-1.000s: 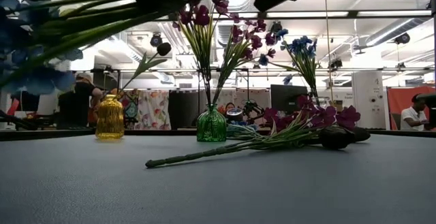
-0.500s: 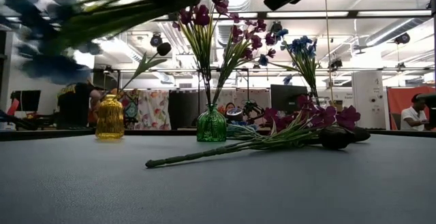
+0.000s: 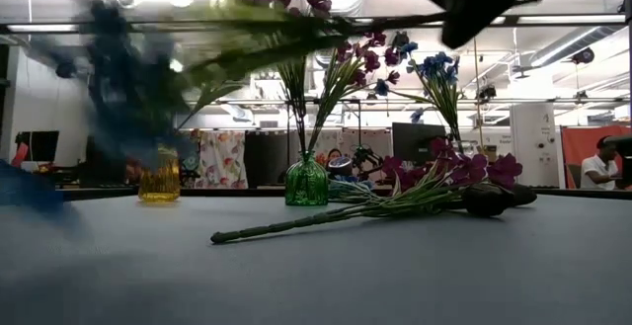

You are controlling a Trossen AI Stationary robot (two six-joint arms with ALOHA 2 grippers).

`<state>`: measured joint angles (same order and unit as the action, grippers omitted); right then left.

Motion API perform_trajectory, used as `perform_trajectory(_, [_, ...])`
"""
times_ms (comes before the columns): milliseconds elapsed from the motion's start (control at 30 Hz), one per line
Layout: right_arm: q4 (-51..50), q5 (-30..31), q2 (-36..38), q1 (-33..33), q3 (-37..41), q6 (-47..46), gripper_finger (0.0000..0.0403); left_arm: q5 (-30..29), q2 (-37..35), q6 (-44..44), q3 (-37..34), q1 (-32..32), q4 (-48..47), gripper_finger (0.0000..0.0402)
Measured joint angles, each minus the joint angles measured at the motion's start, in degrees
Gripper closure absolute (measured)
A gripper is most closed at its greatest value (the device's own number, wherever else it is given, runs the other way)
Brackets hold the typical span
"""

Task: Sort flowers into vase by color
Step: Put the bottom blue flowers into the transparent vase

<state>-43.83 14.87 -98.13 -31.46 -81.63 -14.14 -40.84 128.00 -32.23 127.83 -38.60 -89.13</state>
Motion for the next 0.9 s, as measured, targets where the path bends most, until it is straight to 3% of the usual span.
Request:
perform_trajectory(300, [4.05,4.92,13.56,0.0,12.15,-4.91,0.0392,-17.12,-5.17,-1.73,-0.09,-5.3,-0.94,0.024])
perform_trajectory(400, [14.75,5.77,20.36,-0.07,19.9,-4.51,0.0392,-23.24,-6.61,-3.94,-0.34,-7.83,-0.93,0.024])
perform_trajectory(633, [44.93,5.73,32.13,-0.93,37.28,4.26,0.0392,-31.06,-8.03,-9.31,-4.34,-12.32,-0.91,0.024])
perform_trajectory(900, [68.54,5.72,36.87,-1.16,46.43,13.6,0.0392,-28.9,-8.32,-8.34,-10.33,-11.28,2.08,0.0253])
